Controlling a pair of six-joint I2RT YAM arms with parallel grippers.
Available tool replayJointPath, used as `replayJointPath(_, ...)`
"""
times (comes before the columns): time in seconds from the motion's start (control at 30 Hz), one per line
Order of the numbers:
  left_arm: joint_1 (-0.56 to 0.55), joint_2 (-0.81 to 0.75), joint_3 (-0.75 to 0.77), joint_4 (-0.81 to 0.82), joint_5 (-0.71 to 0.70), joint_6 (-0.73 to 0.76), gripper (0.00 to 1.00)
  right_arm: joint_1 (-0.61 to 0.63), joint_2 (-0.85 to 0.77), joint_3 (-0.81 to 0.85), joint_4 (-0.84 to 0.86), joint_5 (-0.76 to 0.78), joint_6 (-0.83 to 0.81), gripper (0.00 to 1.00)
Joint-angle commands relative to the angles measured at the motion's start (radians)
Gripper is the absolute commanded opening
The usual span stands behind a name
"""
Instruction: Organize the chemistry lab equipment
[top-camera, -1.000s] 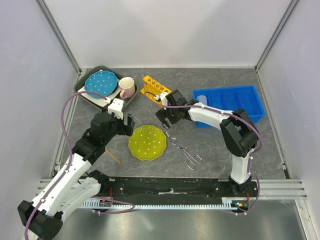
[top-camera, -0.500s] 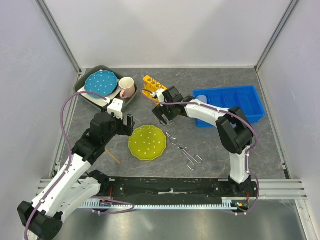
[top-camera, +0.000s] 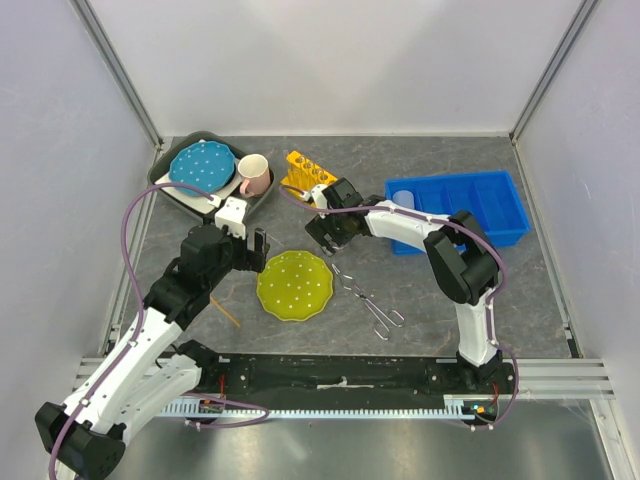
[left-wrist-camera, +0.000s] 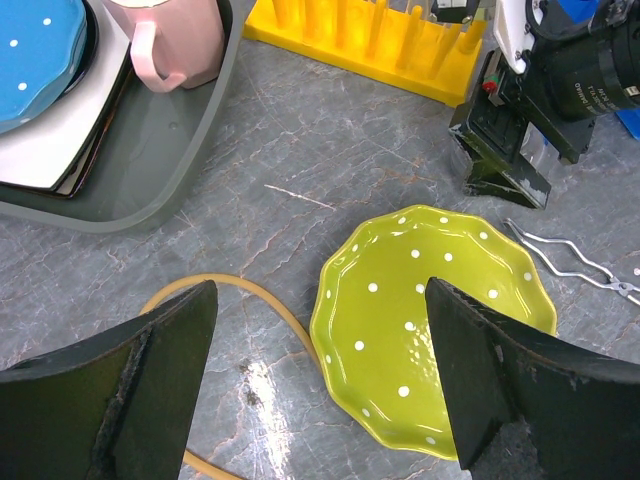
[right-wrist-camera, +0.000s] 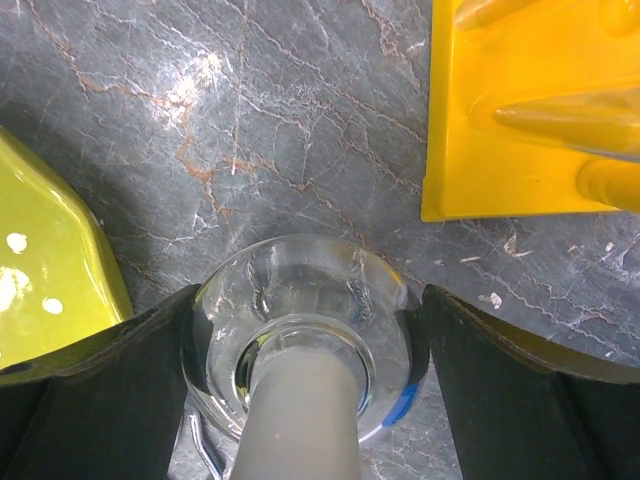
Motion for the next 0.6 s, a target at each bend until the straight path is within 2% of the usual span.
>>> replayJointPath(0.0, 0.0, -0.016, 0.004, 0.027, -0.007, 0.026, 0.91, 0.007, 0.003, 0.025, -0.012, 0.024, -0.017, 0.94)
replayJointPath(0.1, 0.0, -0.017, 0.003, 0.027, -0.009, 0.026, 0.91, 0.007, -0.015, 0.024, -0.021, 0.024, -0.024, 0.79)
replayJointPath(0.13, 0.0, -0.017, 0.001, 0.027, -0.007, 0.026, 0.91, 0.007, -0.023, 0.019, -0.026, 0.024, -0.032, 0.65)
replayJointPath(0.23, 0.0, -0.019, 0.003, 0.029, -0.006, 0.026, 0.91, 0.008, -0.069, -0.001, -0.029, 0.03, -0.041, 0.41)
replayJointPath(0.33, 0.0, -0.019, 0.003, 0.027, -0.004, 0.026, 0.91, 0.007, -0.128, -0.027, -0.035, 0.03, -0.058, 0.32)
replayJointPath(0.57, 0.0, -0.02, 0.004, 0.027, 0.0, 0.024, 0.91, 0.004, -0.256, -0.087, -0.061, -0.008, -0.102, 0.29)
